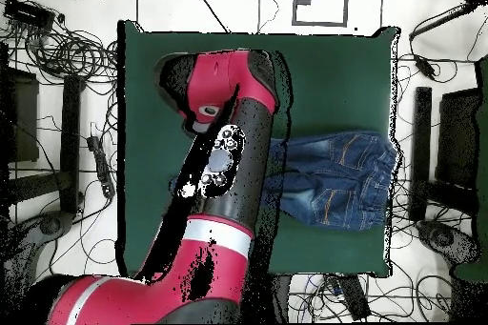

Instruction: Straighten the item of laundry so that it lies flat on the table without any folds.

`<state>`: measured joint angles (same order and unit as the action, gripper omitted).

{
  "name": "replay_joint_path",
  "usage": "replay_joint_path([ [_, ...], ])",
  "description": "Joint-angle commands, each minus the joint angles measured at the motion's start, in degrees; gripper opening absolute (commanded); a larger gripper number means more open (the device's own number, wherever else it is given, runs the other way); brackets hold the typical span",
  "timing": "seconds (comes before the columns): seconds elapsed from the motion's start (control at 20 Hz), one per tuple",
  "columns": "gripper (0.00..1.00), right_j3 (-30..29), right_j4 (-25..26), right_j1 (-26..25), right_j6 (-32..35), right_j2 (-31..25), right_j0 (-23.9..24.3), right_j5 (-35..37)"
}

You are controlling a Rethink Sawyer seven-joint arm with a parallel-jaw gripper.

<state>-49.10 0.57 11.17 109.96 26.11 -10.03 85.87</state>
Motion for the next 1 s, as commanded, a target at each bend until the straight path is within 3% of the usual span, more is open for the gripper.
replay_joint_path([
  [0.05, 0.00, 2.9, 1.8, -3.2, 5.0, -2.7, -2.5, 8.5],
  [0.35, 0.00, 2.9, 2.5, -3.1, 5.9, -3.7, -2.3, 8.7],
  [0.5, 0.00, 6.1, 2.4, -5.0, 4.9, -4.9, -1.5, 10.2],
  [0.65, 0.00, 11.1, 3.2, -7.3, 1.5, -5.3, -1.1, 13.4],
  [1.0, 0.00, 16.8, 5.0, -10.0, -5.8, -5.3, -1.6, 10.2],
])
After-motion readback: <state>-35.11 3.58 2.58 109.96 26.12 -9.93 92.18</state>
